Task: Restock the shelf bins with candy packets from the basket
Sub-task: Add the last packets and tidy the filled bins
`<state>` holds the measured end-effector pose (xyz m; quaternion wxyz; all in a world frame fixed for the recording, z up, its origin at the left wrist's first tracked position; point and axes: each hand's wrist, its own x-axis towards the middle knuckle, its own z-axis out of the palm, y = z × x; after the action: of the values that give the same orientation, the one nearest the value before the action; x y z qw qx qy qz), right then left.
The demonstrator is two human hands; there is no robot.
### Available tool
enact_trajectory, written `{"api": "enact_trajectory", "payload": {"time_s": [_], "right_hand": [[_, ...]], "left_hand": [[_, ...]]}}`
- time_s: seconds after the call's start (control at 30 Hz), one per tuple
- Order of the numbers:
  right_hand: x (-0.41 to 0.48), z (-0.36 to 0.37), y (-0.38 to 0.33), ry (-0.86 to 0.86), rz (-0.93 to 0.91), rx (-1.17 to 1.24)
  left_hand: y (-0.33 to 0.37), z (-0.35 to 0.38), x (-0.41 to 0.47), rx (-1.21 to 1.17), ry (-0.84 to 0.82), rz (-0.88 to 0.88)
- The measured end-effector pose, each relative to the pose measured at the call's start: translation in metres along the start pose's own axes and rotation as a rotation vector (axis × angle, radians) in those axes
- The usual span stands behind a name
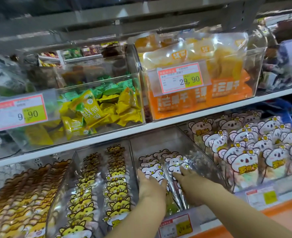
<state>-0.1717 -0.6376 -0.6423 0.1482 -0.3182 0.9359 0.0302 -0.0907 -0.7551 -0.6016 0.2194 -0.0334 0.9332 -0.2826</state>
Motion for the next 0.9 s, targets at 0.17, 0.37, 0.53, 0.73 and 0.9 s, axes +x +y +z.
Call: {"api": "enact_trajectory", "payload": {"time_s": [0.17, 0.37, 0.53, 0.73, 0.9], "right_hand": [[0.0, -0.002, 0.001, -0.023, 0.011, 0.052], [-0.014, -0.021, 0.0, 0.007, -0.153, -0.012], [-0.01, -0.009, -0.009, -0.12, -0.047, -0.055], [-0.015, -0.025, 0.011, 0.128, 0.069, 0.87], [-0.001, -0.012, 0.015, 0.082, 0.249, 1.365]], "left_hand": [[-0.001, -0.002, -0.002, 0.011, -0.005, 0.009], [-0.007, -0.007, -0.017, 0.045, 0.105, 0.119], [-0.014, -0.012, -0.017, 0.006, -0.044, 0.142], [-0.029, -0.028, 0.041, -1.593, 0.149, -0.167], [-0.027, -0.028, 0.1, -2.243, 0.147, -0.51]]}}
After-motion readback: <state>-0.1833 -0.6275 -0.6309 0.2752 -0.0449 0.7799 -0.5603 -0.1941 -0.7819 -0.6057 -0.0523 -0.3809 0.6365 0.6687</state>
